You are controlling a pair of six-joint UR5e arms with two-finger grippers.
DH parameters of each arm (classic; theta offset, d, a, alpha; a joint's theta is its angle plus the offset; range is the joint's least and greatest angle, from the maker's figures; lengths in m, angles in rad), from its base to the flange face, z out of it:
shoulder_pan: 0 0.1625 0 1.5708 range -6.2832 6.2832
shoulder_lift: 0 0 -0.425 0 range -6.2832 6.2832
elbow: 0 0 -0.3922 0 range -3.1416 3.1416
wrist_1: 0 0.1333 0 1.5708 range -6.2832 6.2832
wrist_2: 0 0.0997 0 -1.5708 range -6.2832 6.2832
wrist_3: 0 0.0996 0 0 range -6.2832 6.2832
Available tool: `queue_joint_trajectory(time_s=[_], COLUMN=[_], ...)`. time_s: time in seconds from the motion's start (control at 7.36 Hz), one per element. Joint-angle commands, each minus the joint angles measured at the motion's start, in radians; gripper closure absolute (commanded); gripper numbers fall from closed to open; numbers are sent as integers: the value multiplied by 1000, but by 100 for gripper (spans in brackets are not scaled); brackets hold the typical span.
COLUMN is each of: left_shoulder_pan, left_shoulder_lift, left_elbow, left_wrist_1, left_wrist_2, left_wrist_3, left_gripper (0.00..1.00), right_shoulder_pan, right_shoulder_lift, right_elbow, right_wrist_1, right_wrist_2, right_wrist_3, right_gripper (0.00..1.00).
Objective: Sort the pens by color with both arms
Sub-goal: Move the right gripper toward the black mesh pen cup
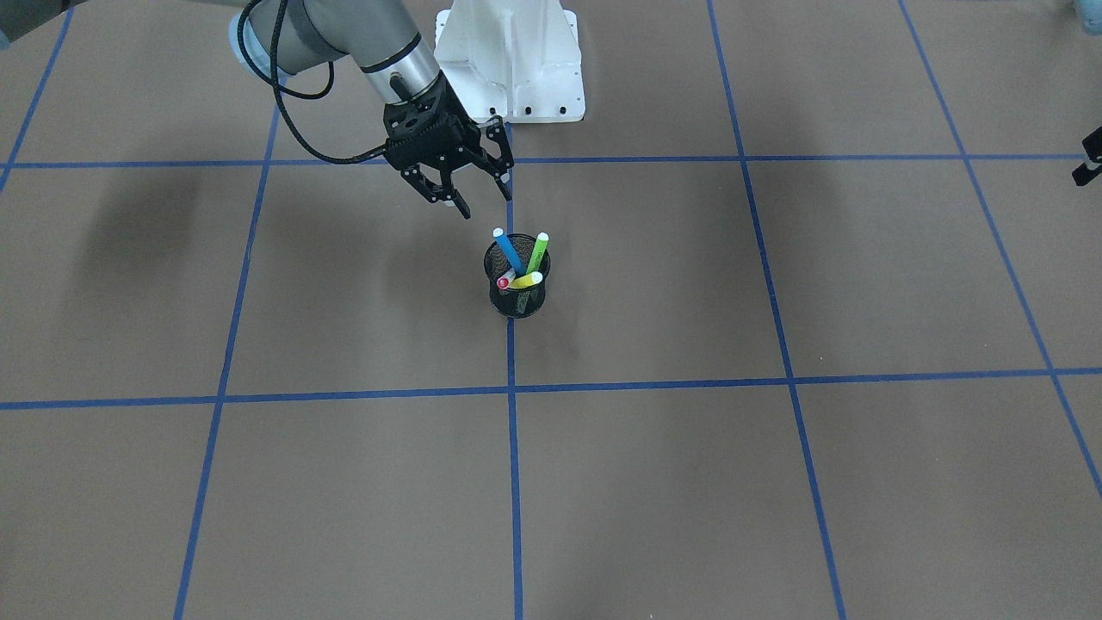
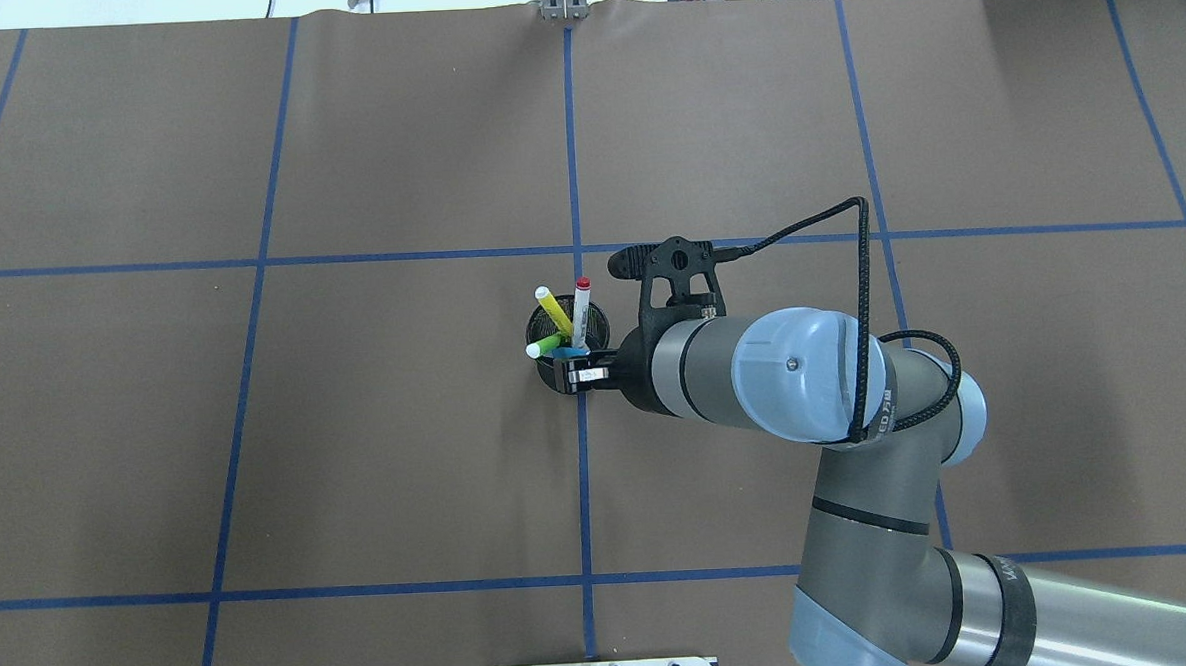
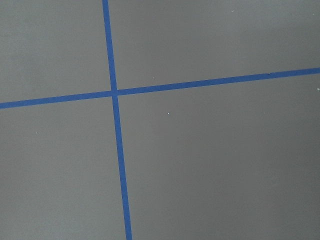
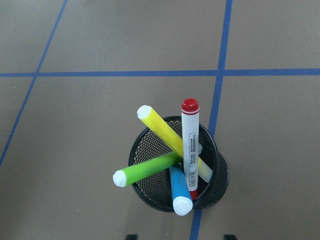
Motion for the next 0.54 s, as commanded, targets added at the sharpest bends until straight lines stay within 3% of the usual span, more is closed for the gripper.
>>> queue_joint_trajectory(time_s=[0.0,0.41], left_shoulder_pan=[1,1], left_shoulder_lift=[0,0], left_elbow=[1,0], left_wrist_1=[0,0], left_wrist_2=[0,0], left_wrist_3=[0,0], left_gripper=[0,0], right_shoulder_pan=[8,14], right_shoulder_lift=[8,10], right_elbow=[-35,-55], right_wrist_1=[7,9], right_wrist_2=[-32,-34], right_wrist_3=[-5,0], right_gripper=[41,41])
